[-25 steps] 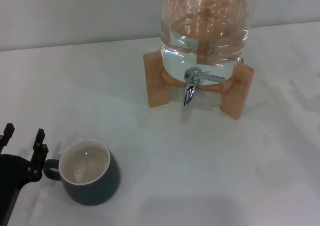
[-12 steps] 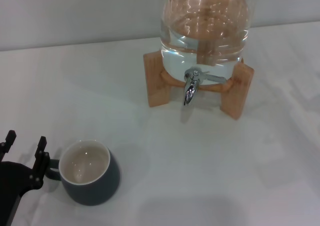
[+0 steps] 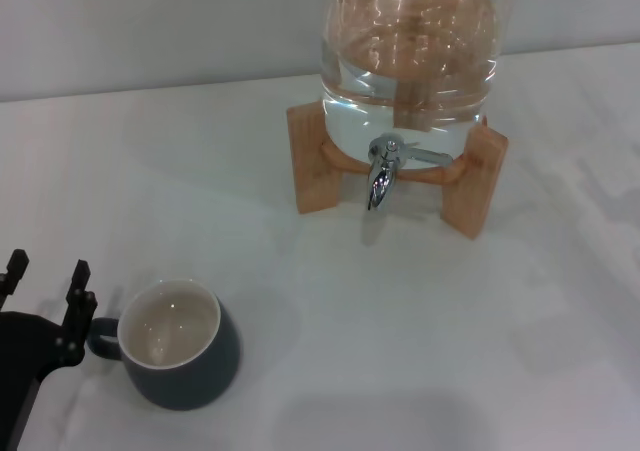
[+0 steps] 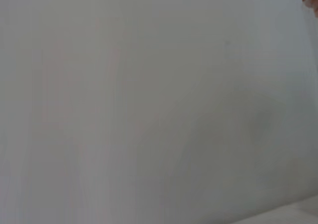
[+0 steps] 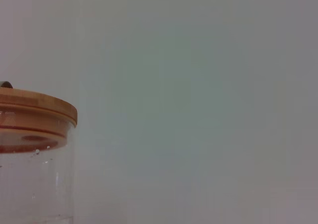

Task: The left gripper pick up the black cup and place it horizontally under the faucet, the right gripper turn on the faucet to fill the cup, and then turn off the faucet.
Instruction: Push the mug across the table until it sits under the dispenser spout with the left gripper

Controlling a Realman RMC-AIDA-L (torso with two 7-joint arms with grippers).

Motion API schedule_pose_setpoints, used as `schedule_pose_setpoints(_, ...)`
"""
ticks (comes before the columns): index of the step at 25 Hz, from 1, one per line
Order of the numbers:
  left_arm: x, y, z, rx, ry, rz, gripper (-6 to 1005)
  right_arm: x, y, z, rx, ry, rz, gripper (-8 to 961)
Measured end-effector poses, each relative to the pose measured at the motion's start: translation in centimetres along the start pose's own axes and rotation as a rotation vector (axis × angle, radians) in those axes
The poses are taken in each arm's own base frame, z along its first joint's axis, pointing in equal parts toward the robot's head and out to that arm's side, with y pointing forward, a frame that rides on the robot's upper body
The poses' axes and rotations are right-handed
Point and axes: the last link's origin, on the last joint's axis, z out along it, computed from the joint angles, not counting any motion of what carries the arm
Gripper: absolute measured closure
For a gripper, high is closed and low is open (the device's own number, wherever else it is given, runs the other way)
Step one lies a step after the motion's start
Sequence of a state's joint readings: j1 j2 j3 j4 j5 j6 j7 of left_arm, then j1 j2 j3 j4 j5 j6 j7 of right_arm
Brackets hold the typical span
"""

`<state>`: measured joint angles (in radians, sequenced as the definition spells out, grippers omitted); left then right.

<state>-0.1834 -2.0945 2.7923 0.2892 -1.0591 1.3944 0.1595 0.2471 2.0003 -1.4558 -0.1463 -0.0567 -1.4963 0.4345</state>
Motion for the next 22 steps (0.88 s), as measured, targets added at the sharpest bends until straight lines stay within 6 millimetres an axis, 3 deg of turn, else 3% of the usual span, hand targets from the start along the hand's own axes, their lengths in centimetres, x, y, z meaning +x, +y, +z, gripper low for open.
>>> schedule_pose_setpoints(12, 1.0, -0.2, 0.2, 0.006, 0.066, -0.153, 399, 0.1, -0.1, -0.3, 0.006, 0.006, 0.001, 82)
schedule_pose_setpoints(22, 0.8, 1.0, -1.7, 0.005, 0.053, -0.168, 399, 0.1, -0.1, -0.5, 0.001, 0.010, 0.000, 82)
